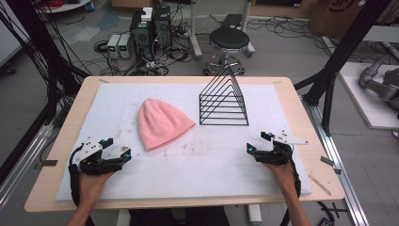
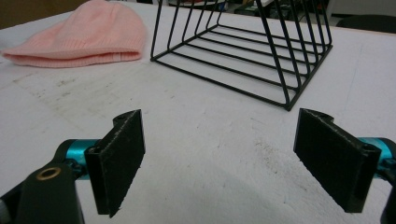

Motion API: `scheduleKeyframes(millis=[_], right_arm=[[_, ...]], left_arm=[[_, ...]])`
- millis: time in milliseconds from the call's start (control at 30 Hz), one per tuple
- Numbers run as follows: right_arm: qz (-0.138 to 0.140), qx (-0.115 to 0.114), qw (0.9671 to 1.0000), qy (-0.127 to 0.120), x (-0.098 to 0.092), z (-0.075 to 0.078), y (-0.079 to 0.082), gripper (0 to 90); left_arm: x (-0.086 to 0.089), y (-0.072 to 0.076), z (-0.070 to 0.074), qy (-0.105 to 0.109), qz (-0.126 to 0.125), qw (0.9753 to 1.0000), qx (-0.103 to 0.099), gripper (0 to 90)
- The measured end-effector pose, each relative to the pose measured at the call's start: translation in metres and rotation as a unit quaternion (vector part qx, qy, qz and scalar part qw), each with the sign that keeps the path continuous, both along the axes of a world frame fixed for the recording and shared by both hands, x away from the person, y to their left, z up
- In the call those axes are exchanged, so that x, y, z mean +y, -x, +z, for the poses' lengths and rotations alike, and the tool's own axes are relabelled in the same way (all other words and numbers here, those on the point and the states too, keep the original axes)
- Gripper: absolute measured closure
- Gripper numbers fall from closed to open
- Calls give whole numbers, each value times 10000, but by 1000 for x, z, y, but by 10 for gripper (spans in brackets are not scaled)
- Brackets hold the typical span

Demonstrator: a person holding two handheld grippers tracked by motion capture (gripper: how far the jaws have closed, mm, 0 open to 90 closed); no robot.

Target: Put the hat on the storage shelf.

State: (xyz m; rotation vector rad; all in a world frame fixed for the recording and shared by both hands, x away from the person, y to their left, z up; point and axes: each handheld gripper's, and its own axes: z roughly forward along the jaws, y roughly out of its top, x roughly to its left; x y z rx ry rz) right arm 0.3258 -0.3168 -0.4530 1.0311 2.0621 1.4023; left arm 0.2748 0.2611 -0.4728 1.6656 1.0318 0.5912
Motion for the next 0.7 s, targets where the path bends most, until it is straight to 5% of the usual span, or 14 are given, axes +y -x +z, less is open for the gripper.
scheduleKeyframes(millis=[700], right_arm=[[14,41,10000,15,0,0,0,166]], left_arm=[[-2,1,0,-73,14,10000,-51,138]])
